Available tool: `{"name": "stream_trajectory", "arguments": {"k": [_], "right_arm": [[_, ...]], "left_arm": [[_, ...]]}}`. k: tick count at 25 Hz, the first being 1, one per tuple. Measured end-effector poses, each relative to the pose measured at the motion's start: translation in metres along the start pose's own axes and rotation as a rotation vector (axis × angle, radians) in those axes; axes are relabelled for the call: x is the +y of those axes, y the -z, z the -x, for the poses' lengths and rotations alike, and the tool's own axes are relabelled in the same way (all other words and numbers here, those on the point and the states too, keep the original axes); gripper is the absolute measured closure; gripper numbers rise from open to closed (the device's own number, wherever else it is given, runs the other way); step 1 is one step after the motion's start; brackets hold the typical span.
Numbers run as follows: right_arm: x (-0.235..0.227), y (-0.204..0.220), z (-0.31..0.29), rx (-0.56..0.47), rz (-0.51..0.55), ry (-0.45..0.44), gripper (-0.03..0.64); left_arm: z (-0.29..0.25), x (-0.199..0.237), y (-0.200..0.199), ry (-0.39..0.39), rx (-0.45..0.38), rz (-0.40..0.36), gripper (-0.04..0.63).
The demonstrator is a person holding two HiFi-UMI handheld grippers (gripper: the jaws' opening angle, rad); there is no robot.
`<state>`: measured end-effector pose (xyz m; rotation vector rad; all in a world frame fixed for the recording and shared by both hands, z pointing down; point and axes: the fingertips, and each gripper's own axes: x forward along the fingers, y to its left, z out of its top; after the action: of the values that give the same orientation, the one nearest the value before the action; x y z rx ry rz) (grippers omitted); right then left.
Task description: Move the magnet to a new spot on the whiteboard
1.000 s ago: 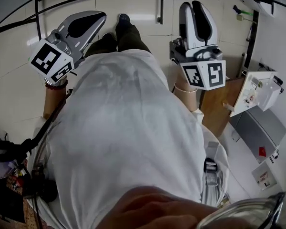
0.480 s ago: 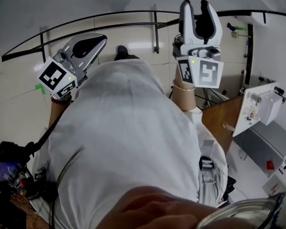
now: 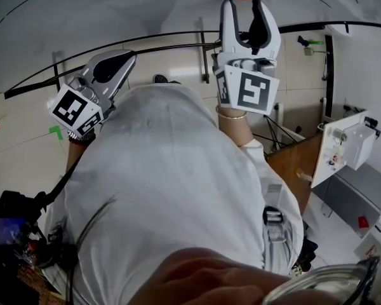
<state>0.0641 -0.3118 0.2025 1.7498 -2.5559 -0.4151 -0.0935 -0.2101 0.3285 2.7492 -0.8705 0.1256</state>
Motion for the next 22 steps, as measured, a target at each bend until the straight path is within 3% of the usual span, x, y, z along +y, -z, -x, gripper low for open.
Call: {"name": "stream_trajectory", "arguments": {"k": [8,22], "right_arm": [[-0.003,-0.002,0.004,0.002,0.028,0.024,0.486],[-0.01,0.004,-0.001,0.008,-0.003,0.032,0.491]], "left_arm": [[-0.005,-0.007,0.002,0.034,-0.005,0.018,0.592],[0.001,-0.007,0.007,0.027,-0.013,0.031,0.592]]}}
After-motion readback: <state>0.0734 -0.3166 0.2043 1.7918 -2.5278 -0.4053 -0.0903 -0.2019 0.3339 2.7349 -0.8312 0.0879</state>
